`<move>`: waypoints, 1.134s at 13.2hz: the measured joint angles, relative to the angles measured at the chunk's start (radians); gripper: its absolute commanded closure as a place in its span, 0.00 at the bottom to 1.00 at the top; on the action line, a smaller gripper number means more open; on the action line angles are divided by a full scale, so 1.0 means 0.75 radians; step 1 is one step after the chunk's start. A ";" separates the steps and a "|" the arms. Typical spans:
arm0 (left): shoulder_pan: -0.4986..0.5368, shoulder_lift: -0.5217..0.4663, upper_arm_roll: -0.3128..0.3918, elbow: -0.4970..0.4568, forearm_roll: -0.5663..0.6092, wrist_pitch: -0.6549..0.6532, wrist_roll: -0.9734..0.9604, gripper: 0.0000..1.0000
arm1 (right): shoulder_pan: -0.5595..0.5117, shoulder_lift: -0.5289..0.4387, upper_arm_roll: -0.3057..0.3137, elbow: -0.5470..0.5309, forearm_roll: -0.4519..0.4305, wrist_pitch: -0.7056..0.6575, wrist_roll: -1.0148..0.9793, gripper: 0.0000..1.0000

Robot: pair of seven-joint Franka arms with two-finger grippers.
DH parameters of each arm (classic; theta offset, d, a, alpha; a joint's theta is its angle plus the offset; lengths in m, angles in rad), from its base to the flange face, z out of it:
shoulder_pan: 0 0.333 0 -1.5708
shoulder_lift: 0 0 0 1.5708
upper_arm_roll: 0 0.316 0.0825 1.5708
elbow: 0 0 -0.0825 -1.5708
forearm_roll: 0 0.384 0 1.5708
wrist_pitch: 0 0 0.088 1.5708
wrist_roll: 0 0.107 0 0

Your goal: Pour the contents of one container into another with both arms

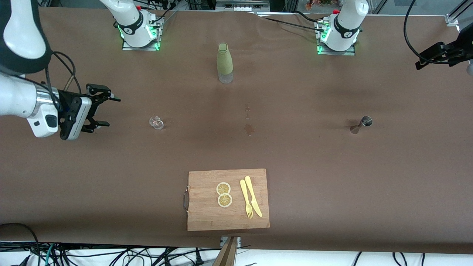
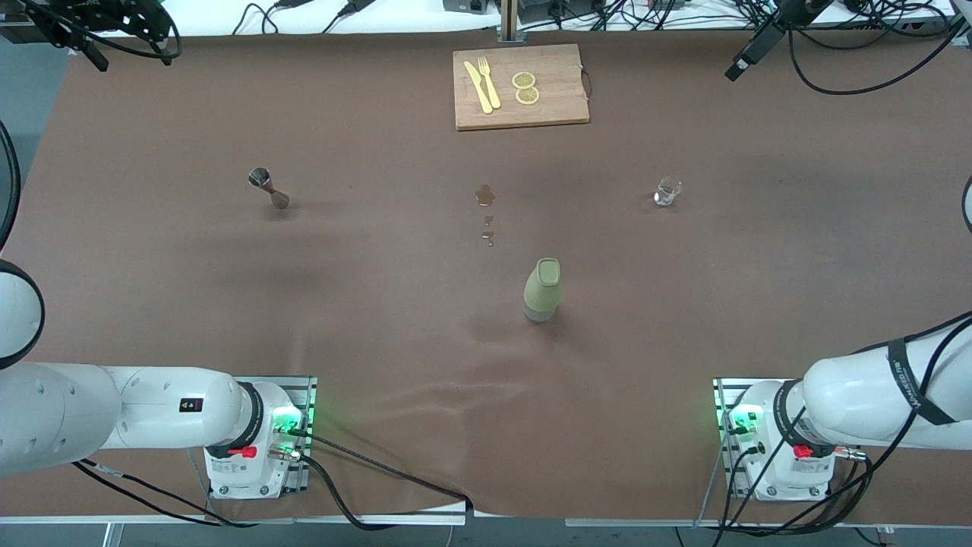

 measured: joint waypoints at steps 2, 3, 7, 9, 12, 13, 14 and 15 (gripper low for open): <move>-0.003 0.000 -0.008 0.002 -0.004 0.002 0.000 0.00 | 0.034 -0.046 0.026 0.000 -0.113 -0.001 0.312 0.00; -0.003 0.000 -0.017 0.003 -0.004 0.006 0.000 0.00 | 0.053 -0.063 0.031 0.000 -0.162 -0.001 0.478 0.00; -0.003 0.000 -0.030 0.012 -0.004 0.042 0.040 0.00 | 0.093 -0.113 0.037 0.000 -0.372 -0.035 0.834 0.00; 0.002 0.000 -0.023 0.025 -0.004 0.078 0.102 0.00 | 0.090 -0.123 0.007 0.000 -0.490 -0.057 0.807 0.00; 0.009 0.002 -0.008 0.075 -0.004 0.085 0.131 0.00 | 0.087 -0.134 -0.057 0.034 -0.562 -0.057 0.760 0.00; 0.011 0.005 -0.007 0.078 -0.004 0.085 0.133 0.00 | 0.086 -0.139 -0.092 0.054 -0.562 -0.057 0.751 0.00; 0.011 0.011 -0.007 0.078 -0.004 0.085 0.134 0.00 | 0.084 -0.145 -0.127 0.070 -0.562 -0.057 0.734 0.00; 0.011 0.019 -0.007 0.078 -0.004 0.085 0.134 0.00 | 0.081 -0.156 -0.150 0.084 -0.560 -0.058 0.712 0.00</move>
